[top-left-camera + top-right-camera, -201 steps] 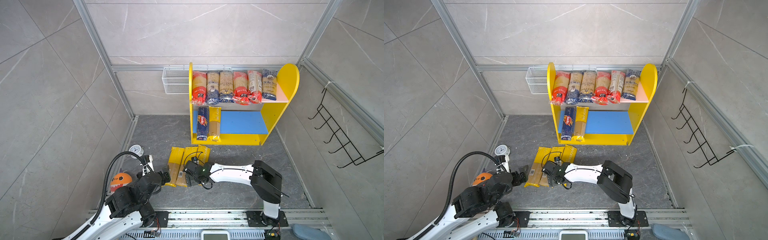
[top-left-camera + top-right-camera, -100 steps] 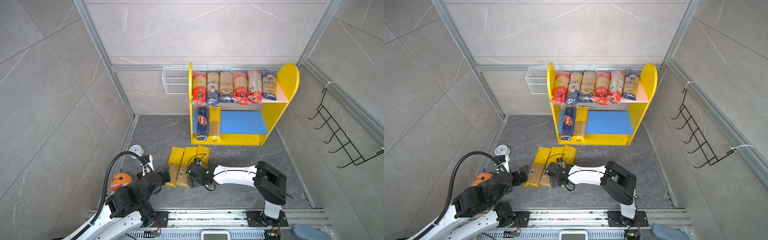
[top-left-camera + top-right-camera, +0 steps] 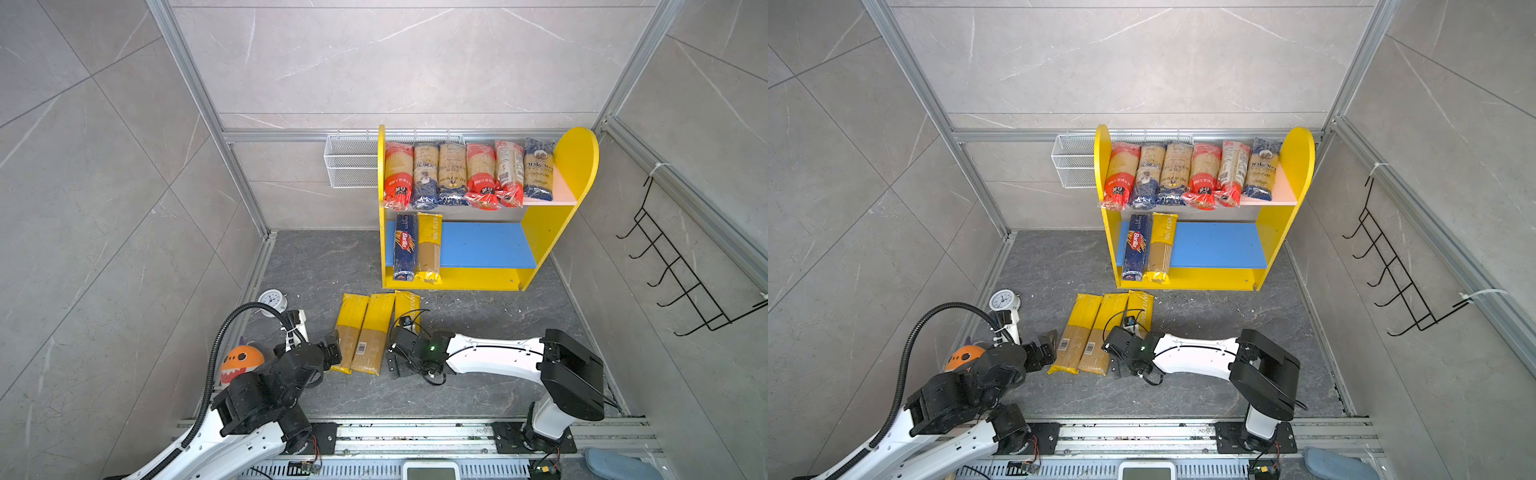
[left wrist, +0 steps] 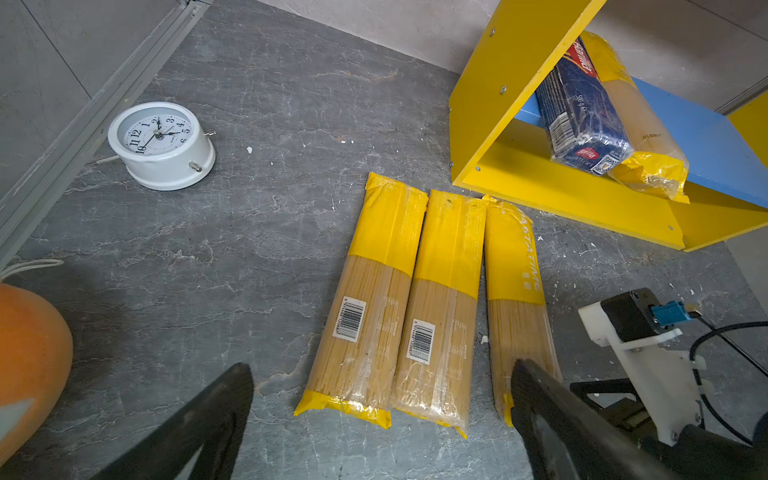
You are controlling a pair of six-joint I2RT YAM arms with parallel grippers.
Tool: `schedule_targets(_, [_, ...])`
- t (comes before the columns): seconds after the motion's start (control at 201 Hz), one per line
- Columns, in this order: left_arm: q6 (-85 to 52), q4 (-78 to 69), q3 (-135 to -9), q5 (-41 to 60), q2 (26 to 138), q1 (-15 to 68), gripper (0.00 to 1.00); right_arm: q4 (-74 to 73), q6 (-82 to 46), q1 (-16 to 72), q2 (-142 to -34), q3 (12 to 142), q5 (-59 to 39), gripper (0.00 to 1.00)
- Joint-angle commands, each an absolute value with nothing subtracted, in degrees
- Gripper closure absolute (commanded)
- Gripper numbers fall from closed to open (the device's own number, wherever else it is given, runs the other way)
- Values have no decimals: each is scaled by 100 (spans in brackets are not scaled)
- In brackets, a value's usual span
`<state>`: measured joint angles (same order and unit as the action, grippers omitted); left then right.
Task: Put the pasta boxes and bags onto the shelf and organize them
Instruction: 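Grasp the Pastatime packet with the right gripper and start lifting it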
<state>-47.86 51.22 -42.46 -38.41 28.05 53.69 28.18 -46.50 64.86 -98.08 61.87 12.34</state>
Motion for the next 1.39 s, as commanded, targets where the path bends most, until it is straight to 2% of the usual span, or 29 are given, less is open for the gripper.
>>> schedule_targets(0.0, [-4843, 5051, -4289, -3875, 2803, 5344, 0, 2942, -4594, 6459, -10057, 6470, 1562, 3])
schedule_targets(0.289, [-4782, 5070, -4331, -3929, 2888, 5344, 0, 3287, -4829, 6455, -10792, 7123, 1886, 3])
schedule_targets(0.508, [-4726, 4994, -4342, -3954, 3080, 5344, 0, 3340, -5049, 6460, -10698, 6858, 2127, 2])
schedule_targets(0.791, [-4667, 4700, -4425, -3843, 3555, 5344, 0, 3101, -5098, 6451, -10635, 6464, 1915, 2])
schedule_targets(1.055, [-4652, 4735, -4464, -3901, 3365, 5344, 0, 2589, -5027, 6365, -10784, 6187, 1448, 4])
schedule_targets(1.115, [-4658, 4773, -4473, -3902, 3310, 5344, 0, 2396, -5057, 6316, -10784, 6051, 1242, 11])
schedule_targets(1.244, [-4706, 4916, -4482, -3920, 3196, 5346, 0, 2146, -5162, 6275, -10643, 5742, 1042, 42])
schedule_targets(1.389, [-4753, 4966, -4423, -3925, 3047, 5344, 0, 2188, -5186, 6274, -10384, 5510, 1029, 65])
